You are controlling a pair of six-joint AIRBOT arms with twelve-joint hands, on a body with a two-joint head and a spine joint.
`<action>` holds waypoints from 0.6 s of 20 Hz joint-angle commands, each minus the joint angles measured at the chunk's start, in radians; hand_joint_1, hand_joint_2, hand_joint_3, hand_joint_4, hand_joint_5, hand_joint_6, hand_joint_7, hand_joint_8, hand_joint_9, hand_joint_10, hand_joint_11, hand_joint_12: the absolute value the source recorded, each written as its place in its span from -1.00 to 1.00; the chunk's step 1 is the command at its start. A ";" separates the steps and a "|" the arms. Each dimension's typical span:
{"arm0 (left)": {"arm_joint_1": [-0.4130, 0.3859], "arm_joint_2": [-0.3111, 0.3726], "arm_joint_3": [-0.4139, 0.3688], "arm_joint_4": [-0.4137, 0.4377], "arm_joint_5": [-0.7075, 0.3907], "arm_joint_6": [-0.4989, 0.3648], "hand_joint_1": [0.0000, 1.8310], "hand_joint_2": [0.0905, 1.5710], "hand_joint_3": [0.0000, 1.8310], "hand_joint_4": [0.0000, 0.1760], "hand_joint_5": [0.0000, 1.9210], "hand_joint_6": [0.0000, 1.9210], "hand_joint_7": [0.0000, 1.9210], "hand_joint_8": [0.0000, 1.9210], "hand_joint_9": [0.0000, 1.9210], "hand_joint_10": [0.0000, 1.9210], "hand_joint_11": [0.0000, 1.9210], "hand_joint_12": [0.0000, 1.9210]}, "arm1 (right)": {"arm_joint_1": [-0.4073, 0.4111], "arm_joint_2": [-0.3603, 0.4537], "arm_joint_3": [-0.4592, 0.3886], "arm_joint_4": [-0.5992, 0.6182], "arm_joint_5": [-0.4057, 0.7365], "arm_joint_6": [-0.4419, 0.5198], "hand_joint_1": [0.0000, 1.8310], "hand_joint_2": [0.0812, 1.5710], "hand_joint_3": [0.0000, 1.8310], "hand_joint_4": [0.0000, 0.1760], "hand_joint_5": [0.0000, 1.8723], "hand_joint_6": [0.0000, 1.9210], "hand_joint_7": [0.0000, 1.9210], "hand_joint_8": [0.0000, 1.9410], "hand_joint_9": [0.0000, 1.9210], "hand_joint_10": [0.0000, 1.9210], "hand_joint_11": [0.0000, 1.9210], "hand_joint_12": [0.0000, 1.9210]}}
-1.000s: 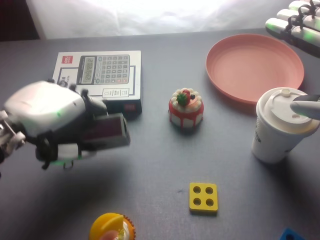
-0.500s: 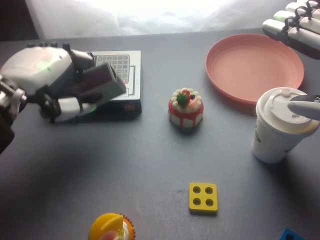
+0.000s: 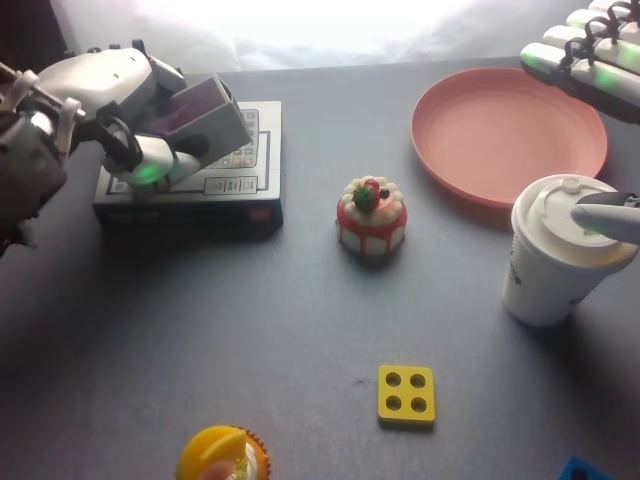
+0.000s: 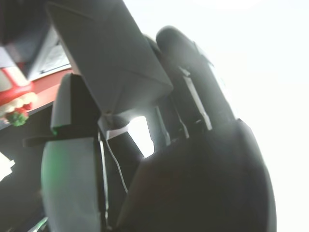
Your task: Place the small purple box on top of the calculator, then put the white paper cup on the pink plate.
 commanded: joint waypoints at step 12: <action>-0.012 0.027 -0.033 0.094 -0.094 -0.042 -0.16 0.24 -1.00 0.45 -1.00 -1.00 -1.00 -1.00 -1.00 -1.00 -1.00 -1.00 | 0.016 0.001 0.001 0.009 0.122 -0.001 -0.48 0.55 -1.00 -1.00 -1.00 -1.00 -1.00 -1.00 -1.00 -1.00 -1.00 -1.00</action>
